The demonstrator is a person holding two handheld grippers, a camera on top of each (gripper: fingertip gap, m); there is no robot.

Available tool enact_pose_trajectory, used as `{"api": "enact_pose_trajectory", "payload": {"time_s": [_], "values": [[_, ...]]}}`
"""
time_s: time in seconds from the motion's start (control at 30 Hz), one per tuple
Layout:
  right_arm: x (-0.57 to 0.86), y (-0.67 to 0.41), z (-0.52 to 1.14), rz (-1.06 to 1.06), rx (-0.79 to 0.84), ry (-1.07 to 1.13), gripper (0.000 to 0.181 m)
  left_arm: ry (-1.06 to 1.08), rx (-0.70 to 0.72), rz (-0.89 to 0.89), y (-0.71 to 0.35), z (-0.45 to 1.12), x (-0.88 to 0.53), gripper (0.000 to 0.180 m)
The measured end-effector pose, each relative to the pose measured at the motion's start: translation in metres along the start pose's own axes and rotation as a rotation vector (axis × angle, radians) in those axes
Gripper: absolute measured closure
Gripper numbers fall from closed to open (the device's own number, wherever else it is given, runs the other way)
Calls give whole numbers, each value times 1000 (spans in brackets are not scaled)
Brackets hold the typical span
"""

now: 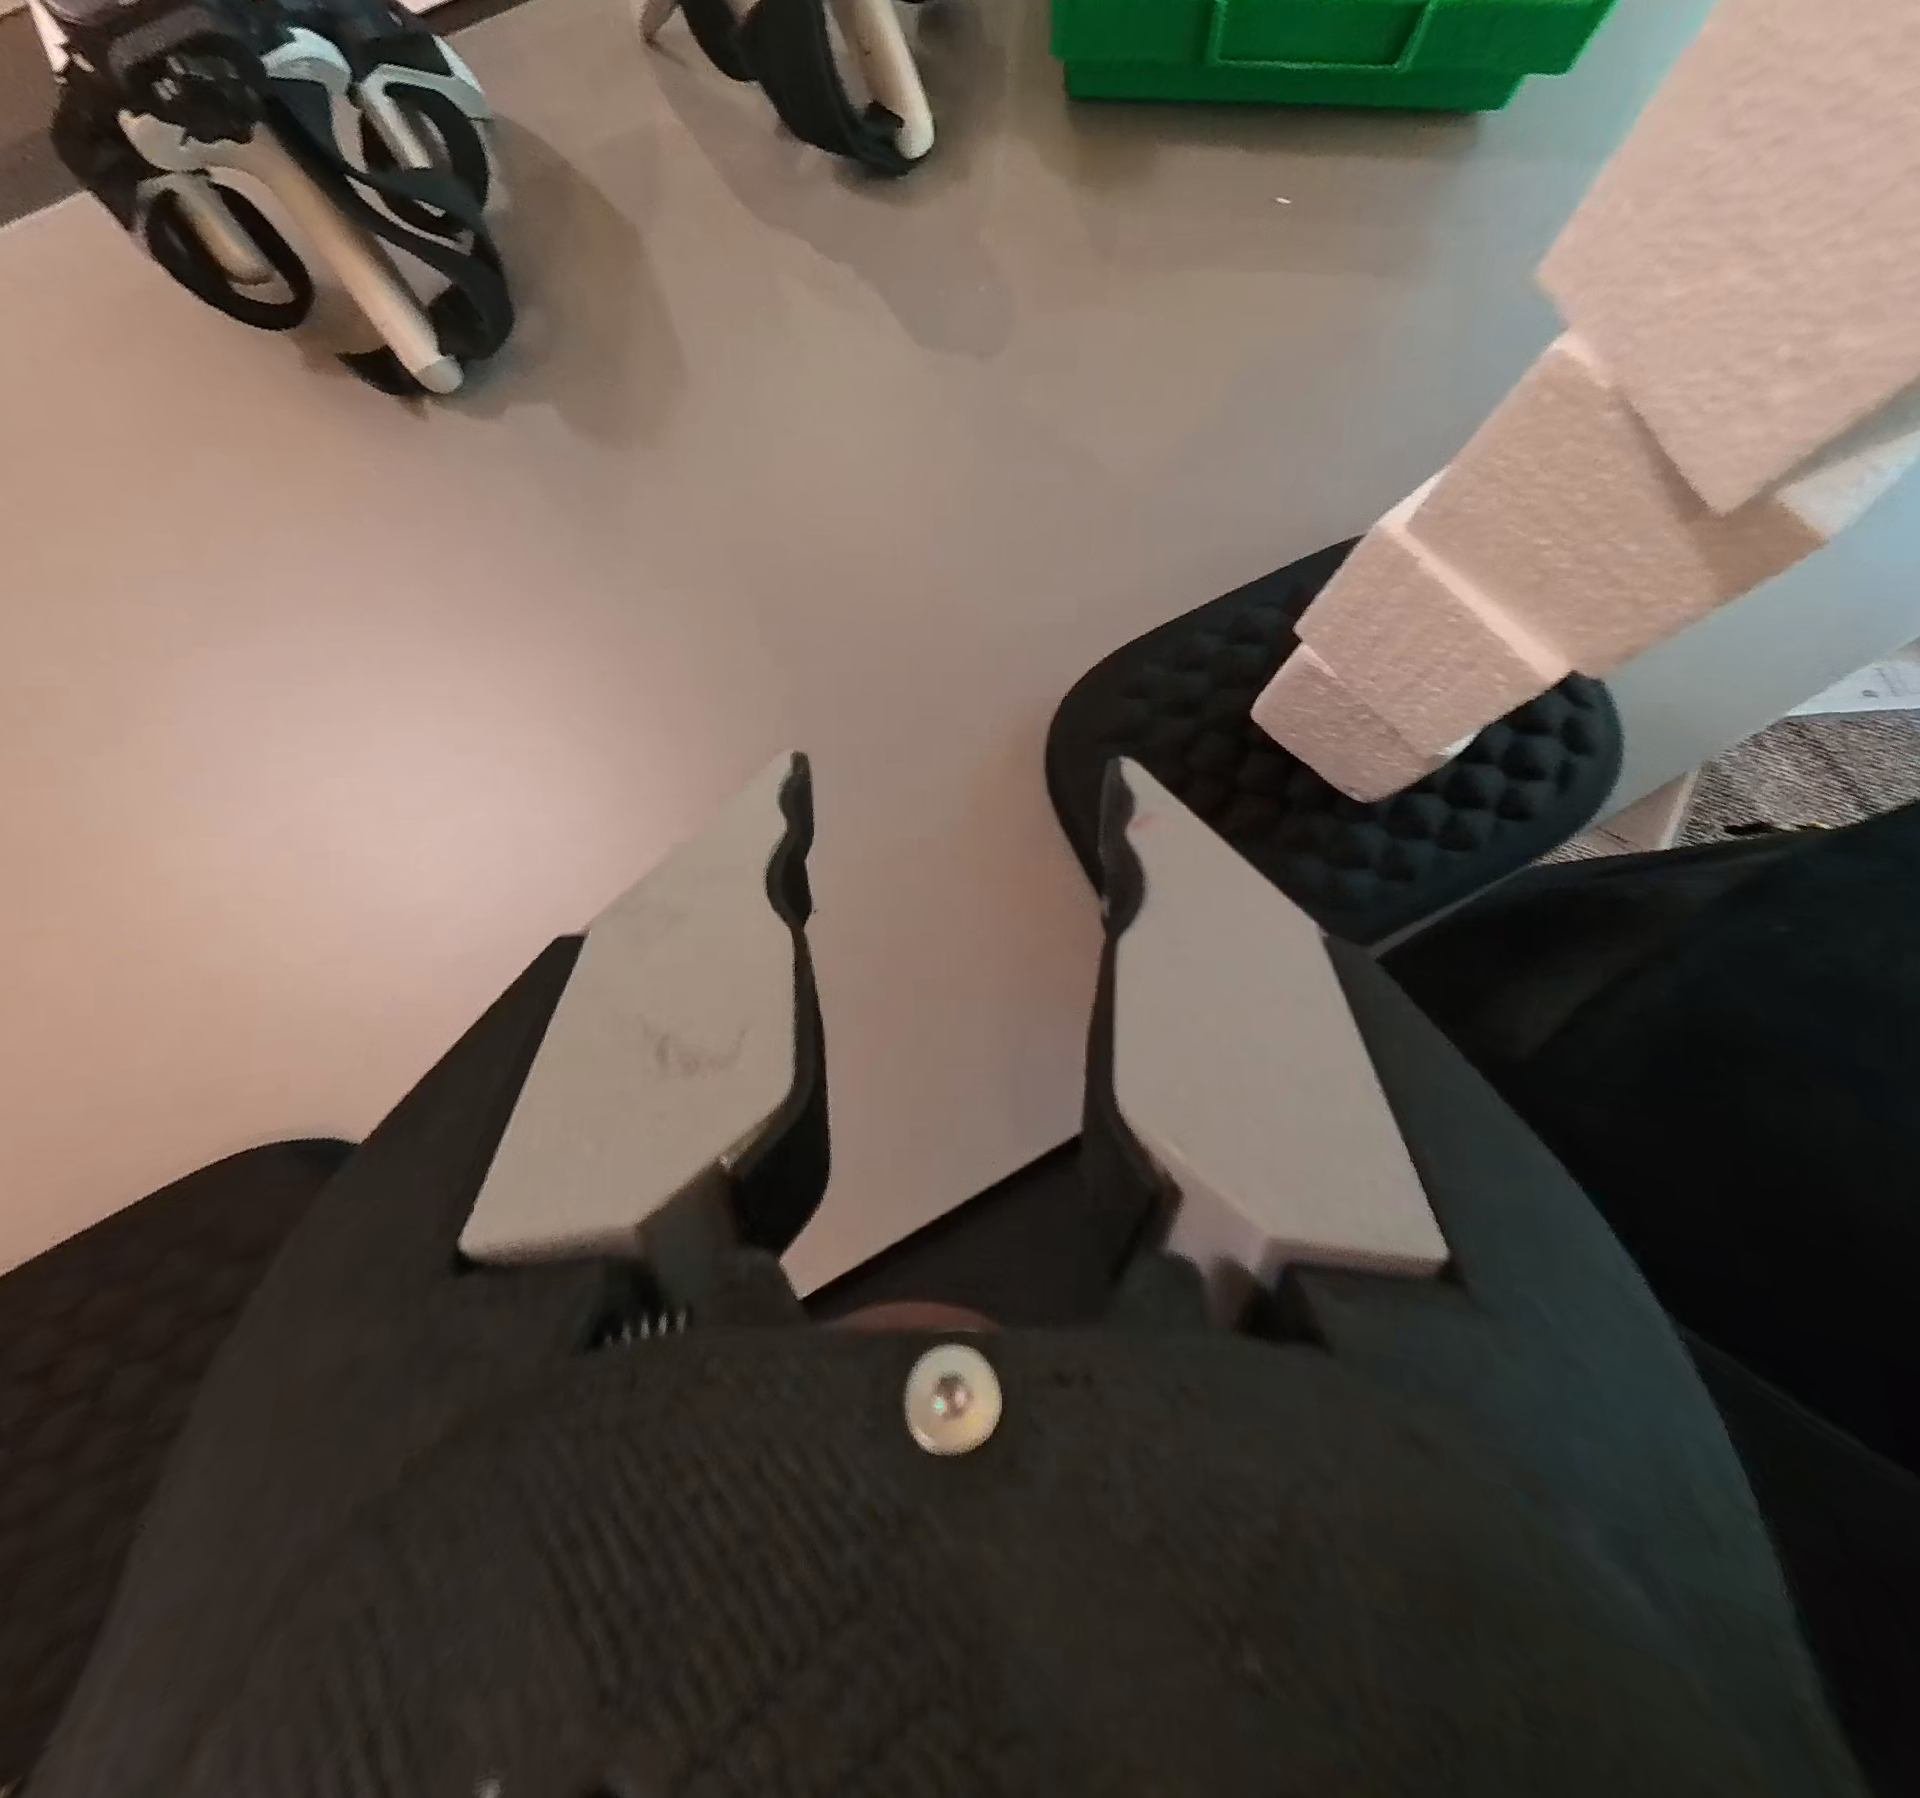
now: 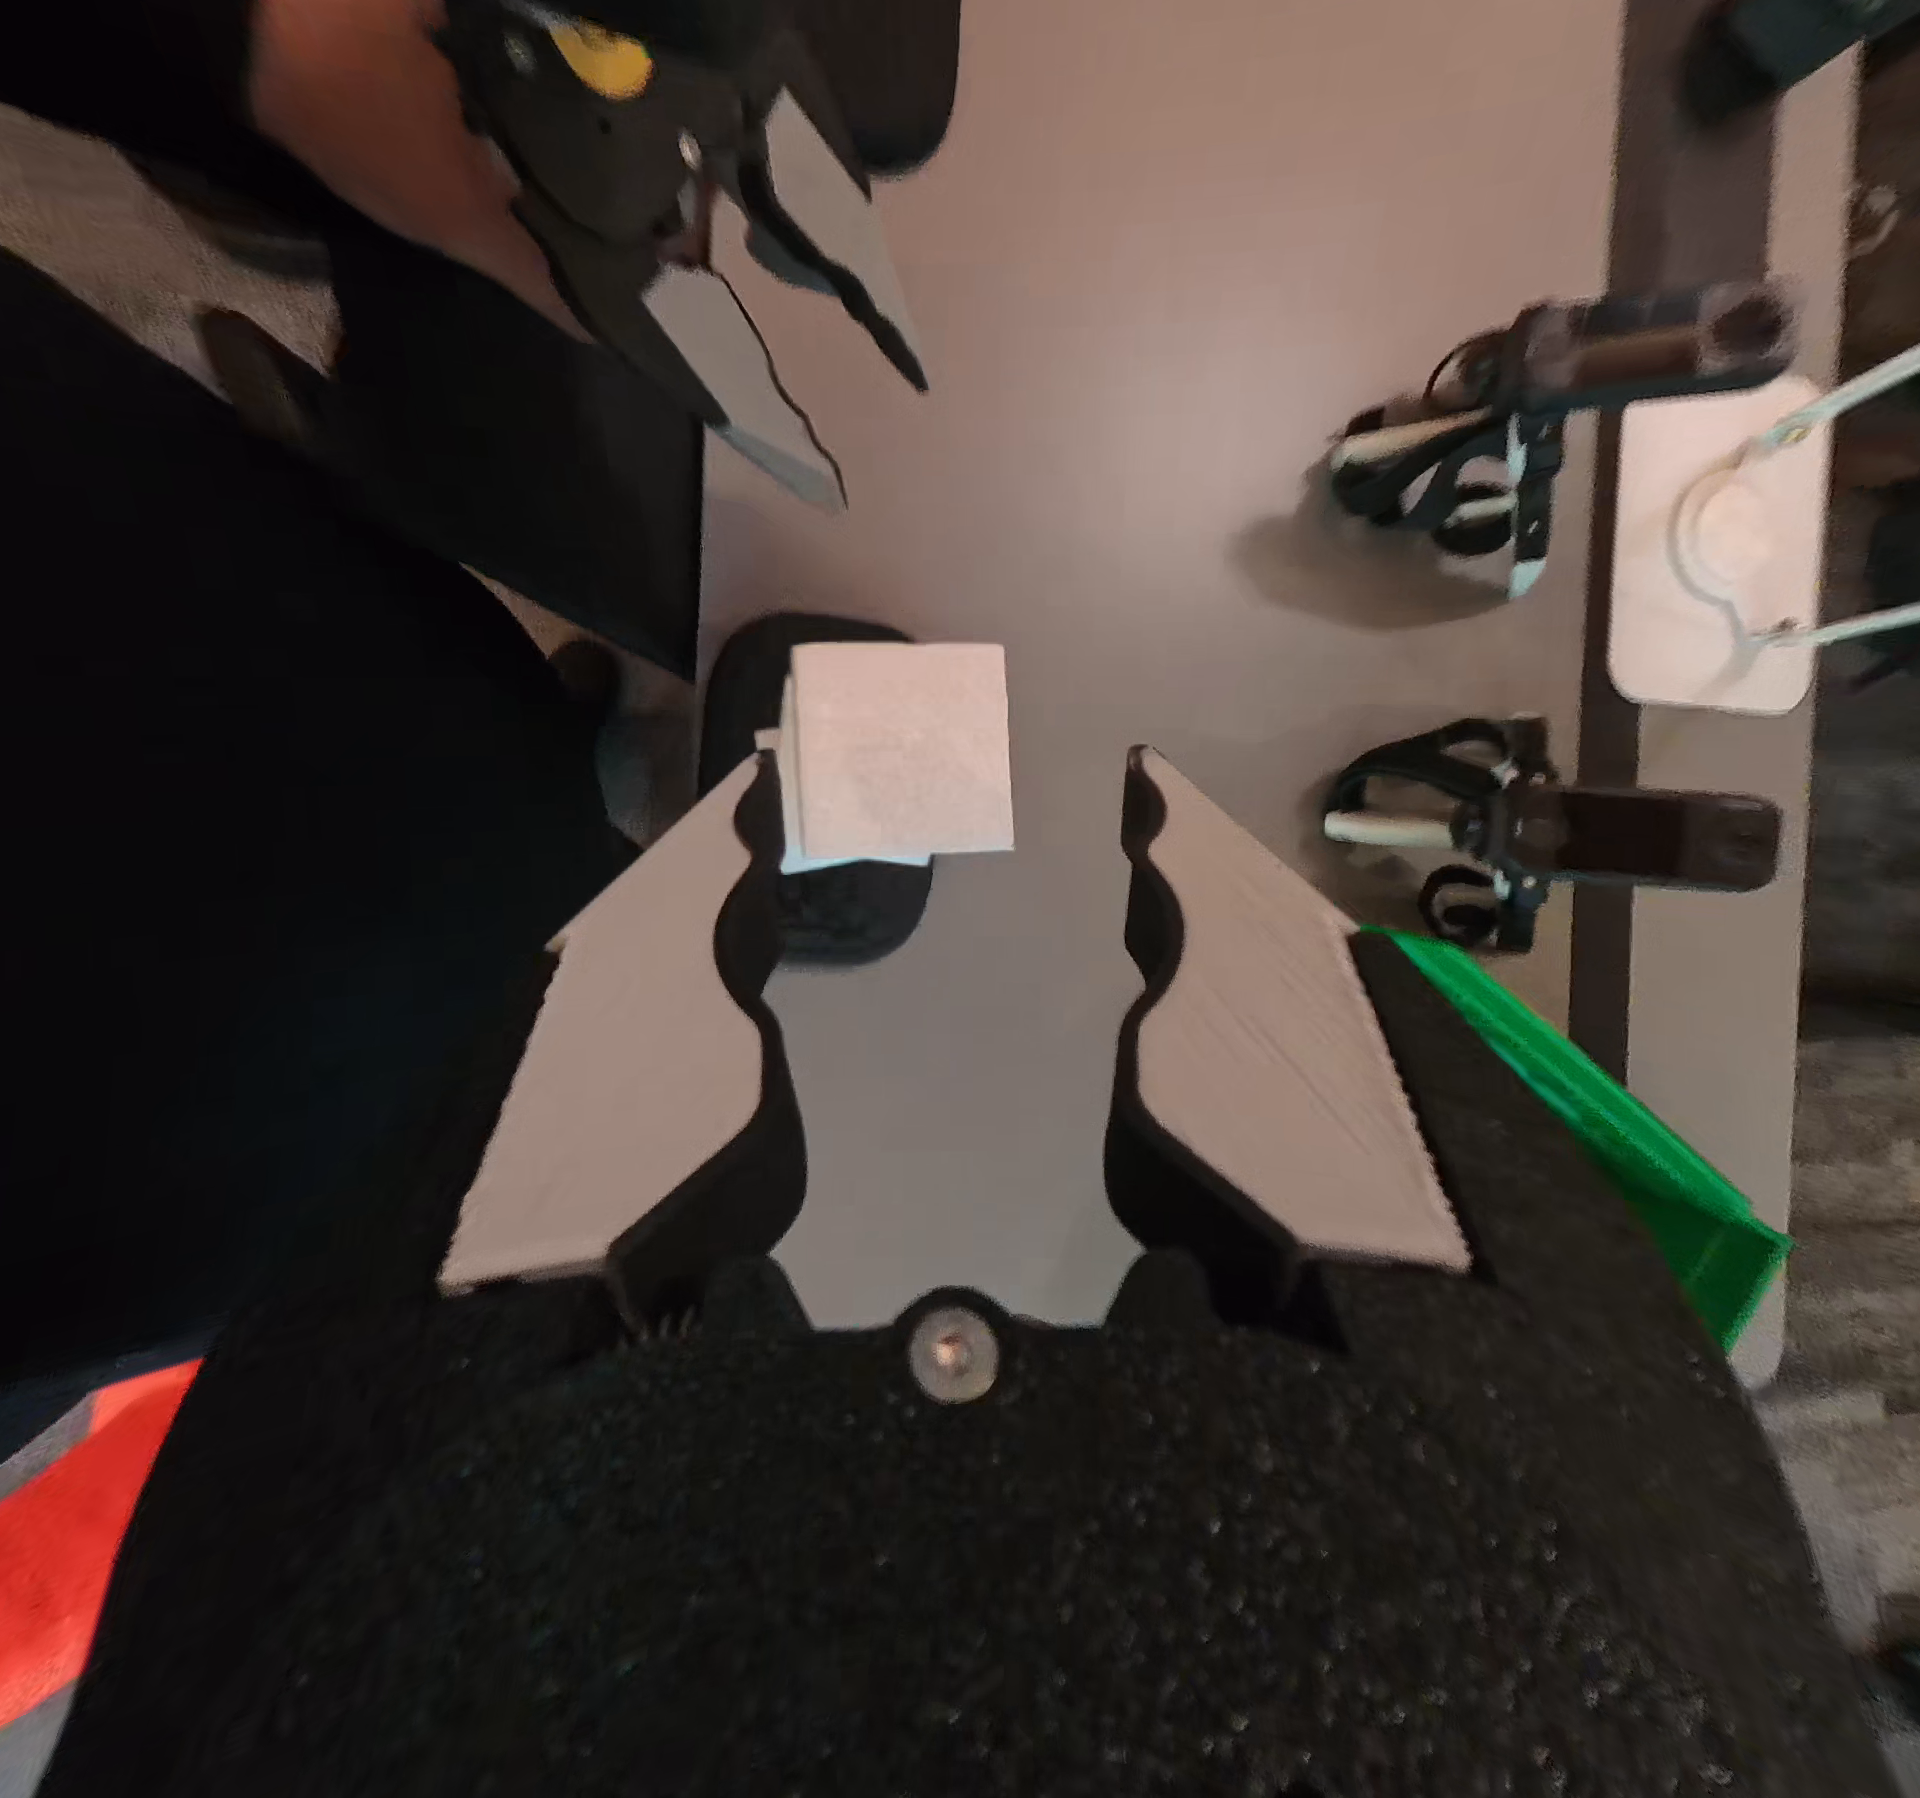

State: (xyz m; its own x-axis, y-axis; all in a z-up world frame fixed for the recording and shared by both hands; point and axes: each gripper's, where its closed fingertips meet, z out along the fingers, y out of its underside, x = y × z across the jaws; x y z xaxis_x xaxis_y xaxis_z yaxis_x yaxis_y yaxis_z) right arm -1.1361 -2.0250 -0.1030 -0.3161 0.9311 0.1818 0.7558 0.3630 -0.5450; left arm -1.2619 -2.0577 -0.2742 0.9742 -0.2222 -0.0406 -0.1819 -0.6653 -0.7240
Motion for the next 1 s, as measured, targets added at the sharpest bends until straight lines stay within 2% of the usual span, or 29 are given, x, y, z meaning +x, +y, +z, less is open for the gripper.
{"api": "enact_pose_trajectory", "payload": {"time_s": [0.07,0.13,0.27,0.37,0.6,0.63,0.7,0.8,1.0], "values": [[-16,-6,-16,-16,95,-45,128,-28,-1,-14,1,0,-5,126],[-46,0,-22,-39,162,-157,152,-39,6,-28,0,0,-8,127],[-102,52,19,7,118,-311,181,-48,15,-47,-1,0,-12,127],[-132,91,82,118,63,-375,181,-48,14,-53,-2,1,-13,127],[-66,106,206,92,27,-135,181,-70,8,-85,2,0,-18,126],[-43,89,206,135,82,-129,181,-77,8,-89,2,0,-20,126],[12,82,203,195,31,-65,181,-89,5,-96,4,-1,-21,126],[66,73,184,204,51,-5,181,-105,-4,-103,5,-1,-24,126],[87,118,161,303,6,45,181,-124,-16,-126,8,0,-29,125]]}}
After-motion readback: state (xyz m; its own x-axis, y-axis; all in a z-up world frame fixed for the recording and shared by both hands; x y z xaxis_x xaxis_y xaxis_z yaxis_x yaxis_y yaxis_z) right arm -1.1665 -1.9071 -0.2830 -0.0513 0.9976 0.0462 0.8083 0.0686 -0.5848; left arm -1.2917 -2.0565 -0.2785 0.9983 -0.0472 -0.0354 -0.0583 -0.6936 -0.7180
